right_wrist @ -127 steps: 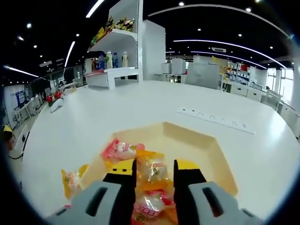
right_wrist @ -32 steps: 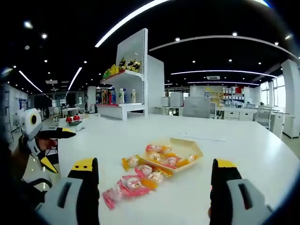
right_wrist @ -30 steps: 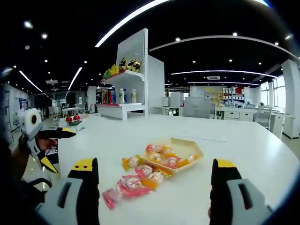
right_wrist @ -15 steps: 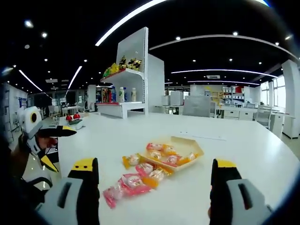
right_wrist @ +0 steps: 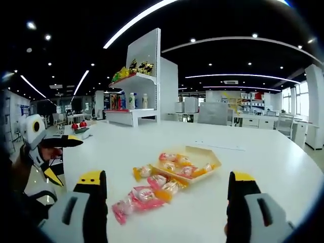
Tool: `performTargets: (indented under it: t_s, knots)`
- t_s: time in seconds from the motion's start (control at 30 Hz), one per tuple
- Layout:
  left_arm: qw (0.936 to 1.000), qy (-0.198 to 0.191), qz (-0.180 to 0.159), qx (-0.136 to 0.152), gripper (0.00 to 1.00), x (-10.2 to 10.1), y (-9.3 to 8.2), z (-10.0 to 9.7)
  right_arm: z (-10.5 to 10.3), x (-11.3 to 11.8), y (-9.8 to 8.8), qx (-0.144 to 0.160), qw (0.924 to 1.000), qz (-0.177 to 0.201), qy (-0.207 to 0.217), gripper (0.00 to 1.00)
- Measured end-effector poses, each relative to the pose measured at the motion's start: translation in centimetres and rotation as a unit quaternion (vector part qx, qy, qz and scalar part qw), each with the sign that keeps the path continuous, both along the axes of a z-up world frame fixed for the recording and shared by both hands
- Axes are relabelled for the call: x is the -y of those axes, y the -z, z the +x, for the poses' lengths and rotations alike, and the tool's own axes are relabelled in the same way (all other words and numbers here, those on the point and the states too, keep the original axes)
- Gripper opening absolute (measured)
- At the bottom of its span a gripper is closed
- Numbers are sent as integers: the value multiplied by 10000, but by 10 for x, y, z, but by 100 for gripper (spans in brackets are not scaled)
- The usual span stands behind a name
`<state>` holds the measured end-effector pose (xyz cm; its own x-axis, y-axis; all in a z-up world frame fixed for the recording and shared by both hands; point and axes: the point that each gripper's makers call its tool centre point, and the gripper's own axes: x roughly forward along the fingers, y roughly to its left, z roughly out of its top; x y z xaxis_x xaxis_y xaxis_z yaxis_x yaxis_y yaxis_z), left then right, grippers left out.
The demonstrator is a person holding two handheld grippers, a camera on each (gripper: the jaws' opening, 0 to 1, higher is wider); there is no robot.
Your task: Pick up the marshmallows scattered on the table and place them into the bowl on the table
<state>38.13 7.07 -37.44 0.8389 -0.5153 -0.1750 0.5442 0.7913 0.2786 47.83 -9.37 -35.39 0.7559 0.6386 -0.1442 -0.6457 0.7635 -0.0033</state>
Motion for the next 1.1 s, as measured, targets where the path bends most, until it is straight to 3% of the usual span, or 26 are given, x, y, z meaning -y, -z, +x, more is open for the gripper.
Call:
performTargets:
  t_s: [1.1]
  knots:
    - [10000,-17,45,-12,85,0,1,0,12,4,8,-120,9999,-113,-32,96]
